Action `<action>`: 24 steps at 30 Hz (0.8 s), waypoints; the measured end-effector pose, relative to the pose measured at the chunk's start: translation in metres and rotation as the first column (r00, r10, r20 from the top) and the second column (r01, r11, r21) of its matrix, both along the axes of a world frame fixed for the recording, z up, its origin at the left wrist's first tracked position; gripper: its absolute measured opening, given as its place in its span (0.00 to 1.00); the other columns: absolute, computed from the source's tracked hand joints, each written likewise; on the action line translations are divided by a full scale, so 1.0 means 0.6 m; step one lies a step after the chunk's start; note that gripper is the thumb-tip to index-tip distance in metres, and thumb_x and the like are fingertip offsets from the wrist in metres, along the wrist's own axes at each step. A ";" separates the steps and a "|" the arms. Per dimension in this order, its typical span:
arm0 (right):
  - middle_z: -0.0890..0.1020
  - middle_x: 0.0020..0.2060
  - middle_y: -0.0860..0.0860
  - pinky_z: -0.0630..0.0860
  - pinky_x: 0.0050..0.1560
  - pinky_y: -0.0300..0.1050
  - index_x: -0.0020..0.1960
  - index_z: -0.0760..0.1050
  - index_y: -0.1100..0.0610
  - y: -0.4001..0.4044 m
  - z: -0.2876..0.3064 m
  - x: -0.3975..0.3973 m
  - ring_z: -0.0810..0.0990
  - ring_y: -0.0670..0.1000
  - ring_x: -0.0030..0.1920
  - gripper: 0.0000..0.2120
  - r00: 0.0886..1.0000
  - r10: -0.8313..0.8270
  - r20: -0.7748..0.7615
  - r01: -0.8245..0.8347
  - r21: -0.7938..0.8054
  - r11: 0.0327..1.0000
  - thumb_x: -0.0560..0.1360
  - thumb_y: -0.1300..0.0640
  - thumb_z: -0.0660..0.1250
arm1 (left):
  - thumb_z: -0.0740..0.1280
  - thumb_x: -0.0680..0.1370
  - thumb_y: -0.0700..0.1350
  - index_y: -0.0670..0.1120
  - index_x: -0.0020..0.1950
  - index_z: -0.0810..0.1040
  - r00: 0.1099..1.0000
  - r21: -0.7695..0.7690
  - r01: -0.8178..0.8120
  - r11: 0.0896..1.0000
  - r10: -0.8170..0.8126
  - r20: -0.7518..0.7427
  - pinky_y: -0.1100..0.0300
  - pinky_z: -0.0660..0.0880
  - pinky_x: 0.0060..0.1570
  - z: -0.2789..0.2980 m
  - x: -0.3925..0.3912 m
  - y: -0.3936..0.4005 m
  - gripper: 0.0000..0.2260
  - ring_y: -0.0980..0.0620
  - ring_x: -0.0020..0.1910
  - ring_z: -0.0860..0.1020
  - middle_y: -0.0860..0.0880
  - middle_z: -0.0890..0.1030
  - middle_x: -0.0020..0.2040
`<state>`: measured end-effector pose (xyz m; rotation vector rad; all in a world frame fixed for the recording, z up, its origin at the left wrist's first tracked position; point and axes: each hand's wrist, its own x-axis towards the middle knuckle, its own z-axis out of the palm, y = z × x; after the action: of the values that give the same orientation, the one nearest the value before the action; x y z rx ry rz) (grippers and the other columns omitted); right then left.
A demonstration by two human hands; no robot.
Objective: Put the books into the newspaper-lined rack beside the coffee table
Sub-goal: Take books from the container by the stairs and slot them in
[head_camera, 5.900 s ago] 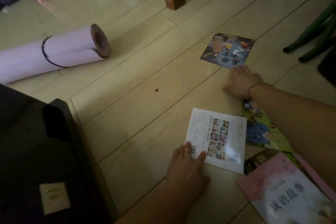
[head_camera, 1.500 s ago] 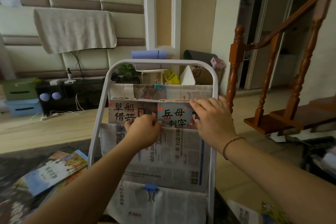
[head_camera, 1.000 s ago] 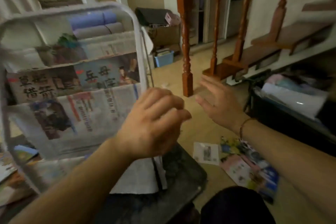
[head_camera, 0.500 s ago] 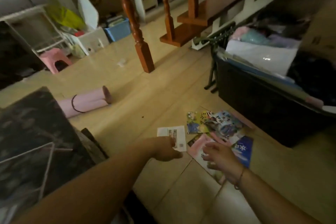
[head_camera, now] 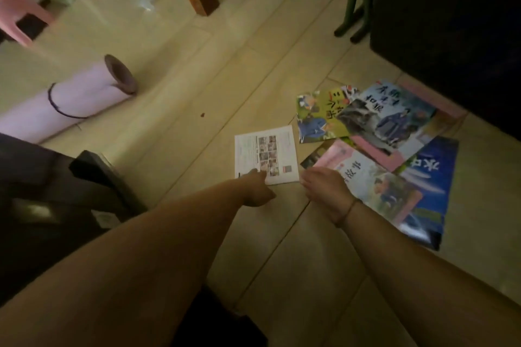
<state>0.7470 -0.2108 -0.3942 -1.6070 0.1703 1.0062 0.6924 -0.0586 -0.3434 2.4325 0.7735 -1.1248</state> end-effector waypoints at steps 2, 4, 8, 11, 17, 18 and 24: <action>0.74 0.34 0.48 0.69 0.35 0.39 0.39 0.72 0.51 0.019 -0.015 0.018 0.73 0.46 0.34 0.08 0.999 0.026 0.041 -0.025 -0.022 0.999 0.76 0.57 0.66 | 0.64 0.81 0.51 0.47 0.81 0.50 0.998 -0.018 -0.062 0.998 0.062 0.003 0.50 0.55 0.75 -0.026 0.002 0.003 0.34 0.41 0.78 0.54 0.44 0.51 0.80; 0.73 0.37 0.51 0.69 0.33 0.42 0.45 0.72 0.52 0.038 -0.024 0.031 0.76 0.51 0.36 0.04 0.998 0.041 0.051 -0.040 -0.024 0.999 0.76 0.56 0.67 | 0.65 0.80 0.51 0.49 0.81 0.48 0.985 -0.098 -0.171 0.980 0.173 0.008 0.49 0.52 0.75 -0.049 0.000 0.004 0.35 0.42 0.79 0.51 0.45 0.48 0.81; 0.75 0.38 0.52 0.65 0.25 0.38 0.52 0.73 0.56 0.077 -0.029 0.049 0.78 0.53 0.33 0.05 0.995 0.088 0.035 -0.084 -0.100 0.991 0.78 0.56 0.65 | 0.67 0.78 0.50 0.52 0.81 0.47 0.956 -0.161 -0.289 0.944 0.293 0.000 0.45 0.52 0.77 -0.073 -0.020 0.001 0.38 0.41 0.78 0.50 0.46 0.47 0.81; 0.76 0.36 0.52 0.61 0.18 0.32 0.58 0.76 0.62 0.096 -0.039 0.052 0.74 0.49 0.29 0.13 0.999 -0.035 0.026 0.038 -0.142 0.989 0.76 0.57 0.69 | 0.67 0.78 0.48 0.52 0.81 0.48 0.959 -0.137 -0.279 0.951 0.284 0.022 0.50 0.59 0.74 -0.077 -0.039 0.005 0.38 0.40 0.77 0.56 0.43 0.52 0.80; 0.83 0.49 0.59 0.81 0.49 0.50 0.52 0.80 0.64 0.093 -0.042 0.042 0.81 0.58 0.48 0.11 0.932 0.281 0.231 -0.182 -0.371 0.910 0.73 0.60 0.67 | 0.70 0.75 0.50 0.50 0.80 0.55 0.973 0.022 -0.106 0.994 0.099 0.207 0.53 0.66 0.69 -0.072 -0.062 0.004 0.37 0.45 0.73 0.65 0.46 0.64 0.76; 0.83 0.49 0.59 0.80 0.50 0.51 0.51 0.81 0.64 0.087 -0.037 0.040 0.81 0.59 0.48 0.10 0.915 0.318 0.249 -0.207 -0.387 0.898 0.73 0.60 0.66 | 0.70 0.75 0.51 0.50 0.79 0.55 0.970 0.057 -0.082 0.995 0.066 0.232 0.52 0.66 0.68 -0.073 -0.064 0.001 0.37 0.45 0.73 0.66 0.46 0.64 0.76; 0.80 0.34 0.58 0.65 0.23 0.40 0.47 0.78 0.64 0.043 -0.006 0.033 0.71 0.53 0.24 0.08 0.988 0.115 0.107 -0.108 -0.065 0.992 0.78 0.62 0.62 | 0.64 0.78 0.50 0.50 0.77 0.61 0.898 0.400 0.180 0.899 -0.316 0.306 0.50 0.72 0.59 -0.058 -0.063 -0.023 0.29 0.45 0.65 0.72 0.48 0.70 0.72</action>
<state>0.7667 -0.1850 -0.3977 -1.7377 0.0350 1.0020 0.6548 -0.0726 -0.3780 3.0068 0.5952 -0.6044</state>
